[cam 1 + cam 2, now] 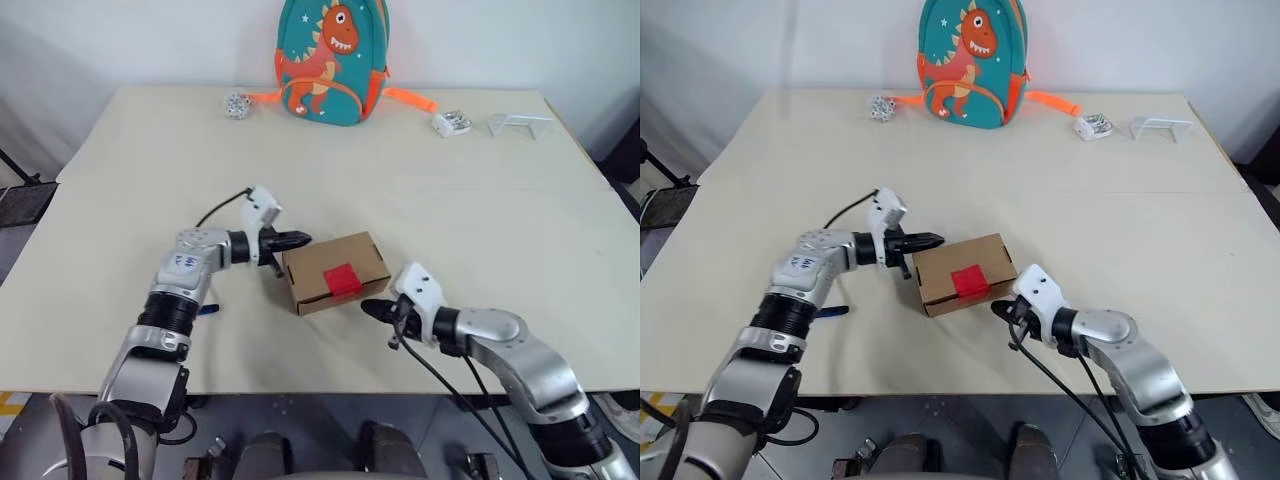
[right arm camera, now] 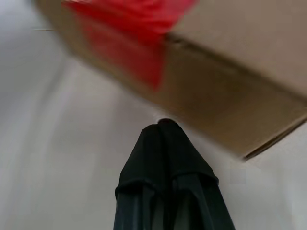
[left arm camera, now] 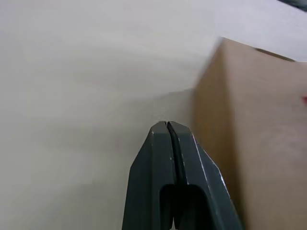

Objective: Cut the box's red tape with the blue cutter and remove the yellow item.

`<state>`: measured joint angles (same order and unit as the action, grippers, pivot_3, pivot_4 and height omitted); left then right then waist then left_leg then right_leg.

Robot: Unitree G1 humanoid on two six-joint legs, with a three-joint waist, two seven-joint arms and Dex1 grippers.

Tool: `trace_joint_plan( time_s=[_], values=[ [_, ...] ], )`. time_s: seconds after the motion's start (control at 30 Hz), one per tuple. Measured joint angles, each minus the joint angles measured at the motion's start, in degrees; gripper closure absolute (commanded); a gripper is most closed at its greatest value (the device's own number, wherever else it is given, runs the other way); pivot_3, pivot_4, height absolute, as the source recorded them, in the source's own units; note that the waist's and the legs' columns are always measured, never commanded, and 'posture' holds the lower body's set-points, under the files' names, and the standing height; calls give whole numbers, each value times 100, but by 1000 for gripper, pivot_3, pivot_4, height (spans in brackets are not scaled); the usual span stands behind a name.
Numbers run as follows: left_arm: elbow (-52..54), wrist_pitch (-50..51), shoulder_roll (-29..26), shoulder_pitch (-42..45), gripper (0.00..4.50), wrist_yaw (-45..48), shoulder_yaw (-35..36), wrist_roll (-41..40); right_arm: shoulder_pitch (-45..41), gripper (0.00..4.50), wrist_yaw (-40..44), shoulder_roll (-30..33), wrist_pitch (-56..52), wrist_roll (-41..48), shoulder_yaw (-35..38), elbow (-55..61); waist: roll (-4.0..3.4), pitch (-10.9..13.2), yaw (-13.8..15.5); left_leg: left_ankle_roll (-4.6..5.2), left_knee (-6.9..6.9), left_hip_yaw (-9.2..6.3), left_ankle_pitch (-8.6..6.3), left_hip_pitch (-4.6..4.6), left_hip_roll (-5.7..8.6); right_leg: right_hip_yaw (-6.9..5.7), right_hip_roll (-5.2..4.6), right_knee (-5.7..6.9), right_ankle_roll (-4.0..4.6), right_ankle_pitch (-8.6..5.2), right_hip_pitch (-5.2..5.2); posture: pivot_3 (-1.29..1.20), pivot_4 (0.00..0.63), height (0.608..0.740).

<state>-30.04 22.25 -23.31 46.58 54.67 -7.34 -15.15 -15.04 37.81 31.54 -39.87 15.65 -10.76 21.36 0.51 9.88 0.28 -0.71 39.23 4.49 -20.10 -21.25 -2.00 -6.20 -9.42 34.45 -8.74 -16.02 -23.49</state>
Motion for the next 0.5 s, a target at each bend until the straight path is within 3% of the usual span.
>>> trace_joint_plan(
  time_s=[0.27,0.5],
  values=[
    [1333,1064,-438,-845,4485,382,46,-261,-410,4500,-303,-1,76,-298,180,-553,0,0,-36,0,2,-4,0,1,-1,2,-2,4,0,0,1,0,150,740],
    [2781,2066,-364,-1522,4485,-25,166,-602,-820,4500,-13,222,458,-474,221,-1243,0,0,-37,0,3,-5,0,2,-1,2,-2,4,-1,0,1,0,150,740]
  ],
)
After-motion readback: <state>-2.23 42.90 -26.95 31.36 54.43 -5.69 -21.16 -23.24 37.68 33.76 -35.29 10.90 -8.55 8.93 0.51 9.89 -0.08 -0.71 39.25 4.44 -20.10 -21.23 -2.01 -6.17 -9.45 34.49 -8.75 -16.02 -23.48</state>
